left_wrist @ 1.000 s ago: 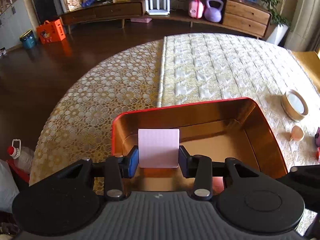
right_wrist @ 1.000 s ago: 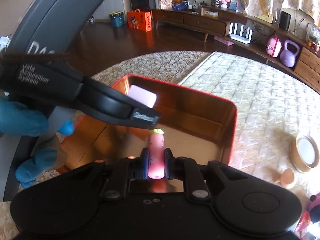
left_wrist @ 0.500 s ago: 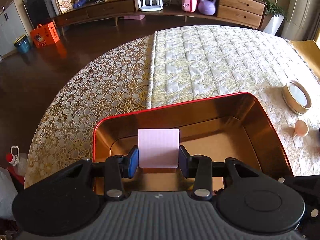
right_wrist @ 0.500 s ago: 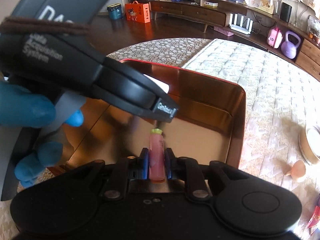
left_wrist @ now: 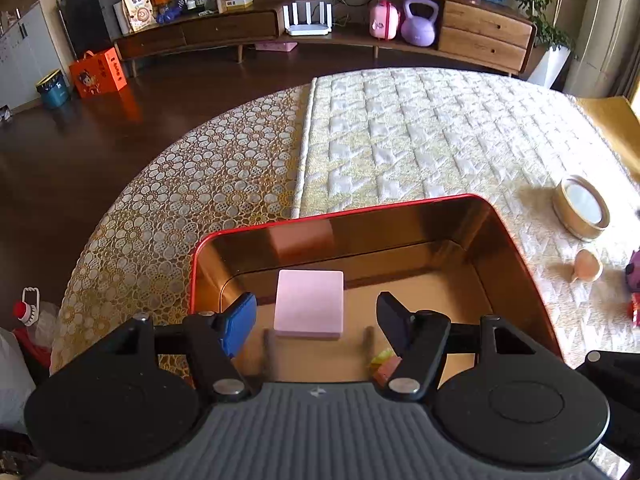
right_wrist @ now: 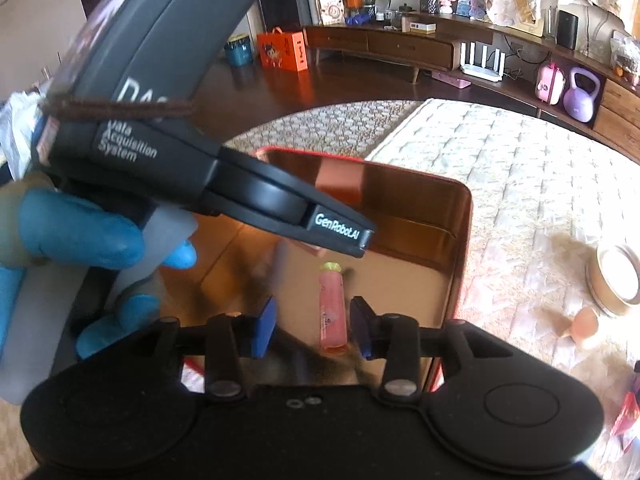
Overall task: Organize rigid objects
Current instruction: 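Open the left tool to drop the block while the right tool releases the tube, then move both open tools back toward the remaining objects on the table, then grasp the beige ball with the left tool while the right tool grasps the black-capped bottle, then carry the beige ball and black-capped bottle with both tools into the red tin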
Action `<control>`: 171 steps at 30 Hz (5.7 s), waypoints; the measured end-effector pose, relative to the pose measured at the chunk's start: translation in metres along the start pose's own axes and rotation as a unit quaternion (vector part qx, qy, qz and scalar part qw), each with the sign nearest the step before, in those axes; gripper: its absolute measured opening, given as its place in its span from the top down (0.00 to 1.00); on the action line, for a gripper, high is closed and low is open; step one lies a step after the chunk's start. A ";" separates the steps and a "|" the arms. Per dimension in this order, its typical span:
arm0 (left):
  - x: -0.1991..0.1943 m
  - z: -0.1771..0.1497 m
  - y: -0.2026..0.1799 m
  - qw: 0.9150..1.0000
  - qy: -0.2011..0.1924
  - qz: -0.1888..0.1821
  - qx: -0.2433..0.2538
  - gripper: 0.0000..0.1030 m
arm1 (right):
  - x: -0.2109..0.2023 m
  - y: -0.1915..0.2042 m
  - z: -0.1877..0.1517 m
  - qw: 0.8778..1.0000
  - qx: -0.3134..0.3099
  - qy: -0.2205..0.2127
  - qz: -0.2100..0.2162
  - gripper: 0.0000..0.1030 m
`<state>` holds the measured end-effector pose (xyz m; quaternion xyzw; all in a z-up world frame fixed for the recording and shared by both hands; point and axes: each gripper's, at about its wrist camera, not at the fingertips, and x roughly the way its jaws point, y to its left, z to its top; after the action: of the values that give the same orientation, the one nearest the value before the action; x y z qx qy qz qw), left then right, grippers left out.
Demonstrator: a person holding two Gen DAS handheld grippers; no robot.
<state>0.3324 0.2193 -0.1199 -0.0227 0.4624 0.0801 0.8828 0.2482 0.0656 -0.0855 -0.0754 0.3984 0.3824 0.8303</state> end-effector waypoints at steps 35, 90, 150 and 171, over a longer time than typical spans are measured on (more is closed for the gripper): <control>-0.121 -0.050 -0.087 0.995 -0.072 -0.067 0.007 0.34 | -0.168 -0.073 -0.077 0.990 0.096 -0.101 -0.022 0.17; 0.013 -0.017 -0.219 0.997 -0.065 -0.048 -0.010 0.19 | -0.127 -0.316 -0.138 0.958 0.194 -0.074 -0.200 0.36; -0.102 -0.033 -0.158 0.994 -0.075 -0.082 0.014 0.72 | -0.200 -0.164 -0.081 0.978 0.091 -0.134 -0.128 0.59; -0.143 -0.033 -0.008 0.995 -0.093 -0.036 -0.028 0.72 | -0.144 -0.058 -0.006 0.991 0.002 -0.126 -0.050 0.59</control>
<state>0.2272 0.1908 -0.0219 -0.0561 0.3744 0.0633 0.9234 0.2285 -0.0600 0.0031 -0.0444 0.2875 0.3458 0.8921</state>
